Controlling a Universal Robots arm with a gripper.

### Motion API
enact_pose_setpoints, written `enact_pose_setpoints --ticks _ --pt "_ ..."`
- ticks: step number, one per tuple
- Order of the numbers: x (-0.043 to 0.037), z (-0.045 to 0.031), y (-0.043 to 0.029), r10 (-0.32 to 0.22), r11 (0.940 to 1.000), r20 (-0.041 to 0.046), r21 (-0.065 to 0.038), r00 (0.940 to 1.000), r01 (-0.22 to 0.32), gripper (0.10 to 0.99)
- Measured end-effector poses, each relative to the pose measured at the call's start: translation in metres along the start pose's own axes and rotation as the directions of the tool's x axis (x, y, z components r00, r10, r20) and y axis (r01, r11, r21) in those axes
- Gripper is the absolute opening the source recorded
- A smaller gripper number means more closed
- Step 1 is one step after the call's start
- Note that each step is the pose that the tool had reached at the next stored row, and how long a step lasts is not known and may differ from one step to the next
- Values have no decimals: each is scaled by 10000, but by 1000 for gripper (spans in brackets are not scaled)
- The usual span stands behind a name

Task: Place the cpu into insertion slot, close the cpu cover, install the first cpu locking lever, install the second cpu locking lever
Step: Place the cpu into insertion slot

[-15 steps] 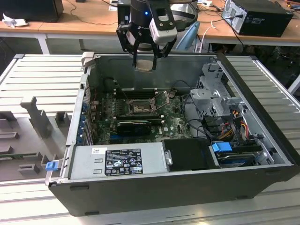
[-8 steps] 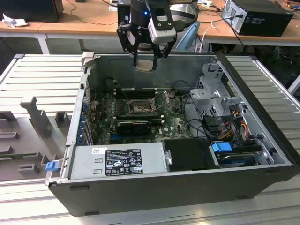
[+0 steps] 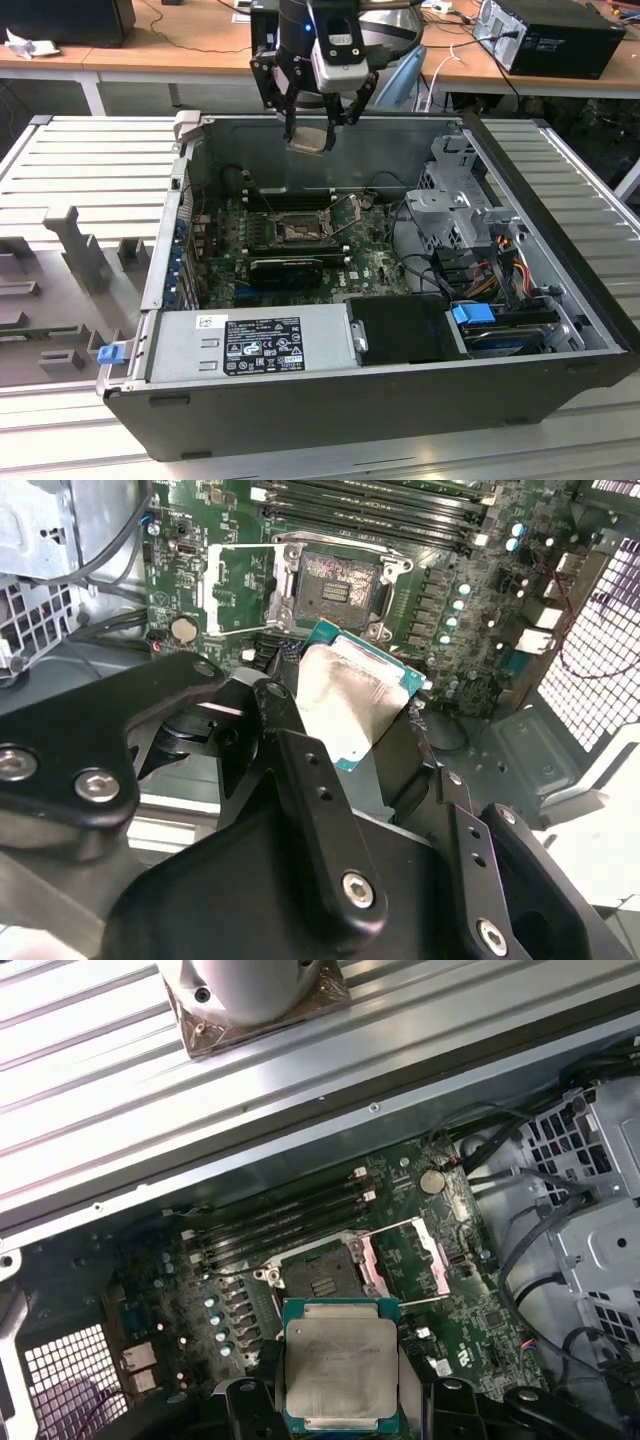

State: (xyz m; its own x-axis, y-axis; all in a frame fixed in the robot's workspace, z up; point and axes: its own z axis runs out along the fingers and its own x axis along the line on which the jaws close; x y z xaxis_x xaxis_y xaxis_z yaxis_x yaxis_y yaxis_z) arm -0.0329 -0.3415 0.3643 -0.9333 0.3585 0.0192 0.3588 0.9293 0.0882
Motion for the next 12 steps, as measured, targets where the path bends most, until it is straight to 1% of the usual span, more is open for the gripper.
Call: enact_pose_setpoints --ticks 5,9,12 --pt "0 1 0 588 9983 53 -7 9983 -588 541" --pt "0 3 0 1116 9938 99 -23 9937 -1116 541" --pt "0 3 0 1358 9907 120 -30 9907 -1358 541"
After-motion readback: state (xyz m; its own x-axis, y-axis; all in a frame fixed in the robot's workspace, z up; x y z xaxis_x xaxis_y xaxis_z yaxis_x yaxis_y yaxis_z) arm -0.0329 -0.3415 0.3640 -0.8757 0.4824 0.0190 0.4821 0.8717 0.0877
